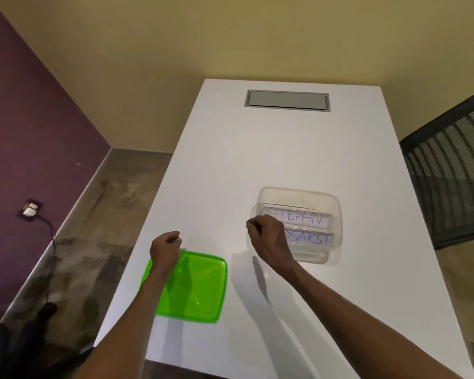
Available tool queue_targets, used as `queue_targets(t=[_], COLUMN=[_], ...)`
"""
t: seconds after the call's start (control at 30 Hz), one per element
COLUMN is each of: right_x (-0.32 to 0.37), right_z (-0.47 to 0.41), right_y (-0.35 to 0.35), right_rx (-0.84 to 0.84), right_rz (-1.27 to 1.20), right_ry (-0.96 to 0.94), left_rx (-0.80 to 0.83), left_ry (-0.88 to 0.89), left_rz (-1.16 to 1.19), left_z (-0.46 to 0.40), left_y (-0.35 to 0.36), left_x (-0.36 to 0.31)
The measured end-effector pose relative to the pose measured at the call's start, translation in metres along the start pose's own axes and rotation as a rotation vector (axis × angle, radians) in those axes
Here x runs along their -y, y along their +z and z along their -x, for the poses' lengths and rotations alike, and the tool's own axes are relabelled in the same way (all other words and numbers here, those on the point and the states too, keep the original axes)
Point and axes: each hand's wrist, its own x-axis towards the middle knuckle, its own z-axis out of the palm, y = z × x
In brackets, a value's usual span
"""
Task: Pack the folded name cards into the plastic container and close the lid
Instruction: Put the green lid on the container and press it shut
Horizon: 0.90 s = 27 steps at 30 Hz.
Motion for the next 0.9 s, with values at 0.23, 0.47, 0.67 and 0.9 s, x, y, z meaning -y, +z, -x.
queue_targets(t=[0.23, 0.47, 0.67, 0.9], right_x=[0.0, -0.017, -0.018, -0.016], right_z=[0.026, 0.041, 0.049, 0.055], right_y=[0.055, 0.093, 0.108, 0.114], right_rx=[0.203, 0.304, 0.383, 0.485], right_rz=[-0.013, 0.103, 0.176, 0.145], right_ry=[0.118, 0.333, 0.53, 0.584], left_rx=[-0.019, 0.031, 0.047, 0.051], left_ry=[-0.009, -0.039, -0.073, -0.077], left_rz=[-0.156, -0.291, -0.342, -0.357], left_z=[-0.013, -0.026, -0.027, -0.026], left_y=[-0.037, -0.053, -0.055, -0.051], left_x=[0.045, 0.073, 0.085, 0.088])
